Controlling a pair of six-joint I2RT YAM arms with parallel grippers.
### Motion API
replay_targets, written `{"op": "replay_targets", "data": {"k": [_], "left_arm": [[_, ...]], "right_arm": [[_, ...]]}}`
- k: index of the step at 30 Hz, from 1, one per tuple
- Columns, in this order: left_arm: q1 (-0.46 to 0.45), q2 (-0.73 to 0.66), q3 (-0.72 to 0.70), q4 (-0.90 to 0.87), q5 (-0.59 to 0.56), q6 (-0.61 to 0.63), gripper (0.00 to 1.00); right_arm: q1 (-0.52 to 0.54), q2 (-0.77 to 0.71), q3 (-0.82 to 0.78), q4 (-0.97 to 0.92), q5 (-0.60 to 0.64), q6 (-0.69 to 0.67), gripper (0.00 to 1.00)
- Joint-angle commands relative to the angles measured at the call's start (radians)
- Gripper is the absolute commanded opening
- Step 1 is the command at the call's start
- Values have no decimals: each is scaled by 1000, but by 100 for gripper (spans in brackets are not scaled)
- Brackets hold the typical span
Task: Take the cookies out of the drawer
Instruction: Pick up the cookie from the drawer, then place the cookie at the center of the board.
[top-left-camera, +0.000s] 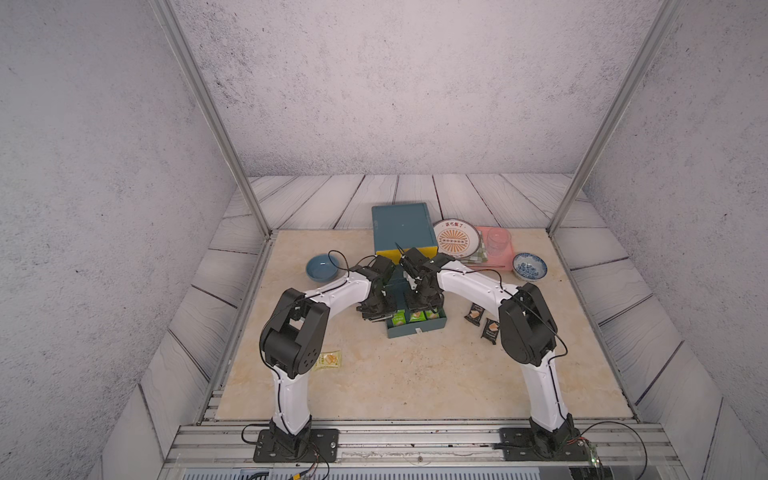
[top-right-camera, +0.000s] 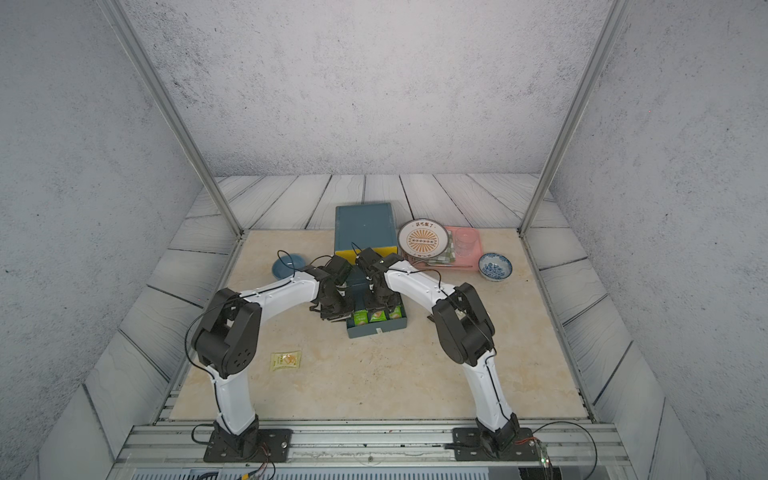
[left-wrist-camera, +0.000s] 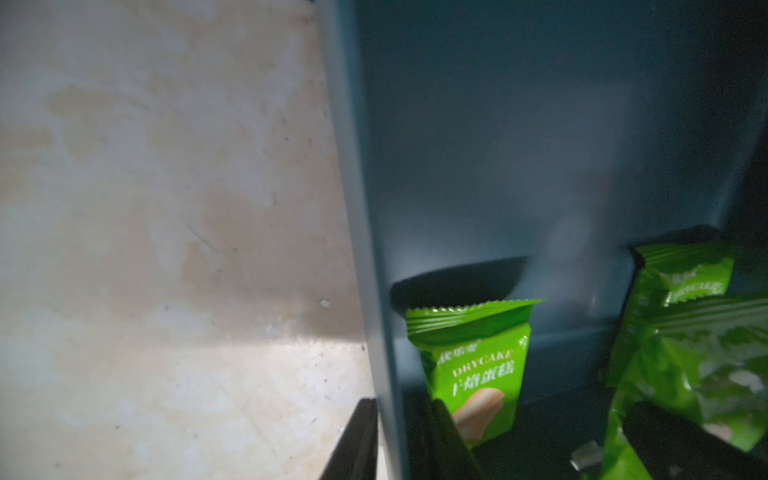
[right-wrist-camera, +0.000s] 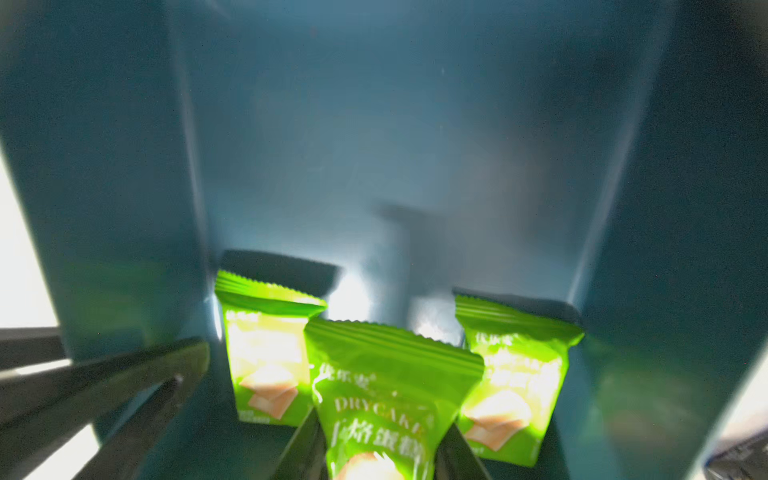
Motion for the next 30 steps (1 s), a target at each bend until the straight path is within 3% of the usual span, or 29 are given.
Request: {"op": "replay_targets", "data": {"k": [1,22,30], "left_arm": [[7,15,25,-21,-13,9,25],[22,26,52,-35,-29,15,25],[34,0,51,-30,-34,15,26]], "right_arm": [[-11,-51,20,5,10,6,29],[-52,-182,9,-32,24,6,29],[-108,-326,-43,-81,-23,-1,29]]}}
